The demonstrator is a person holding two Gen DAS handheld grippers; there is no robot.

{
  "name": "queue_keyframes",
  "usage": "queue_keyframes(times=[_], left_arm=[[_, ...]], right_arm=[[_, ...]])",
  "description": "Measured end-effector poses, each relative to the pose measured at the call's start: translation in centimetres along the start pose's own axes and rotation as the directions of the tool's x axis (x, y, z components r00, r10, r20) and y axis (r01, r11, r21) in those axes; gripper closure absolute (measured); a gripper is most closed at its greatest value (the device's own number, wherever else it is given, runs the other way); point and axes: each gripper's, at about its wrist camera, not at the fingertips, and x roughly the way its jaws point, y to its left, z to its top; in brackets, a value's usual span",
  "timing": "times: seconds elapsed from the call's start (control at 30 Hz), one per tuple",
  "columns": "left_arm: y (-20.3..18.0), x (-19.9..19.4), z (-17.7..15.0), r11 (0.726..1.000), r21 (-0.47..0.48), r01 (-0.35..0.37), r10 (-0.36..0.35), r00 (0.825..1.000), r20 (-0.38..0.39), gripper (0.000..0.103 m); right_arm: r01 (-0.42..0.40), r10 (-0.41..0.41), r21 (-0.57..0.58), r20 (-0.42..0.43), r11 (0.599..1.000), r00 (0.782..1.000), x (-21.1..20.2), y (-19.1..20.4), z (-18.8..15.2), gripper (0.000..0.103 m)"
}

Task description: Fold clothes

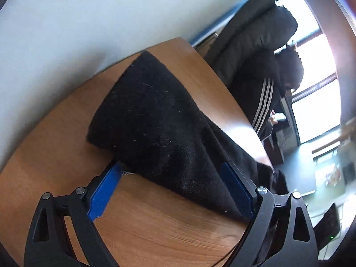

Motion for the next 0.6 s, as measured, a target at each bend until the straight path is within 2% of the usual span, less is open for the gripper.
queue_keyframes(times=[0.07,0.23,0.37,0.43,0.5,0.57,0.6], left_arm=[[0.2,-0.2,0.0,0.999,-0.004,-0.040,0.040,0.999,0.031,0.002],[0.3,1.3,1.4,0.999,0.008,-0.049,0.049,0.997,0.061,0.001],[-0.3,3.0,2.5,1.000,-0.007,0.015,-0.014,0.998,0.061,0.001],[-0.7,3.7,2.7,1.000,-0.011,0.024,-0.023,0.998,0.064,0.012],[-0.7,4.6,3.0,1.000,-0.025,0.009,-0.007,0.999,0.052,0.060],[-1.0,5.2,3.3,1.000,-0.025,-0.013,0.013,0.999,0.036,0.072],[-1.3,5.3,3.5,1.000,-0.014,-0.019,0.019,0.999,0.035,0.072]], right_arm=[[0.002,-0.002,0.000,-0.004,1.000,1.000,0.3,-0.2,-0.1,0.010],[0.008,-0.007,0.006,-0.015,1.000,1.000,0.7,-0.5,-0.6,0.010],[0.011,-0.011,0.009,-0.017,1.000,1.000,0.5,-0.5,-1.0,0.010],[0.012,-0.012,0.004,-0.020,1.000,1.000,0.4,-0.4,-1.2,0.010],[0.014,-0.014,0.007,-0.021,1.000,1.000,0.5,-0.5,-1.3,0.010],[0.018,-0.018,0.013,-0.019,1.000,1.000,0.6,-0.5,-1.4,0.010],[0.020,-0.020,0.017,-0.017,1.000,1.000,0.6,-0.5,-1.4,0.011]])
